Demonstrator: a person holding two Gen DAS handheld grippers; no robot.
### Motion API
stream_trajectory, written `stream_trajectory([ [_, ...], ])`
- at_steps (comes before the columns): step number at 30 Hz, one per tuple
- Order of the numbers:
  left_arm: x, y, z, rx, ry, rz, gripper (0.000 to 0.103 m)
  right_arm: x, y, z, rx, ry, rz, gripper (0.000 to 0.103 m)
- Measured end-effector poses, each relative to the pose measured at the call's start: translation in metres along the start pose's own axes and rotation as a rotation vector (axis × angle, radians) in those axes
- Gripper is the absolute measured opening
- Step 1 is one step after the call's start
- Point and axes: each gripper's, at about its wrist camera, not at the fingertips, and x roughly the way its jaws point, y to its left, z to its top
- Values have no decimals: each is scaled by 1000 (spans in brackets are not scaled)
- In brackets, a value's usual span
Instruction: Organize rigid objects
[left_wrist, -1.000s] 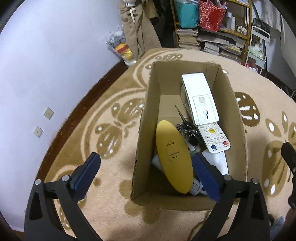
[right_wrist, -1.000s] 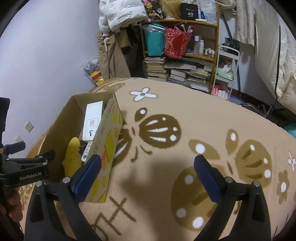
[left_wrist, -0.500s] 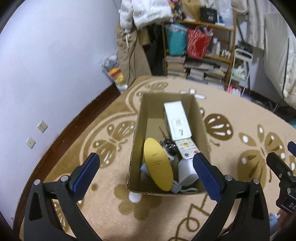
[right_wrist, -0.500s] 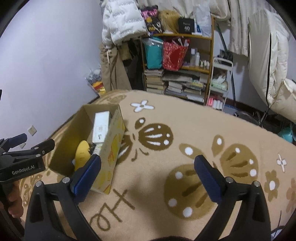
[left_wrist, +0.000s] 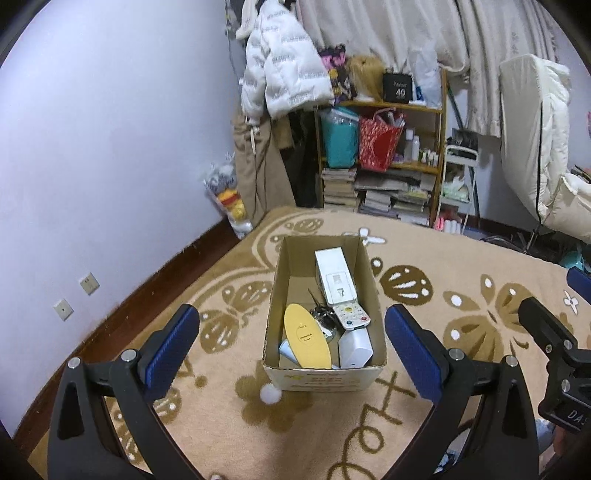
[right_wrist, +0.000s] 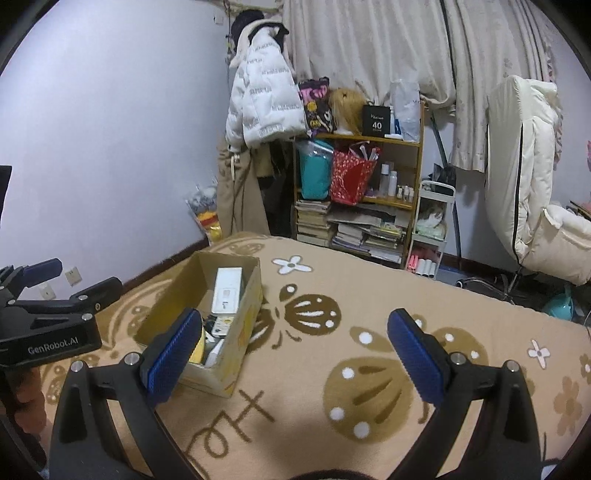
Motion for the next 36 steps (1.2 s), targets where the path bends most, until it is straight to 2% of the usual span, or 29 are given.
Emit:
stream_trajectory([
  [3,-15,0,-5,-4,-35,-7,100,-11,-1,-6,13,-30,16,103],
  [7,-26,-3,-11,4,-61,19,100,-13,4,-12,7,-10,24,103],
  [13,-31,-4,-11,10,-73,19,100,-16,5,-15,8,-29,21,103],
  [36,12,-16,-17,55,11,-14,100,14,-30,-40,79,69,-19,103],
])
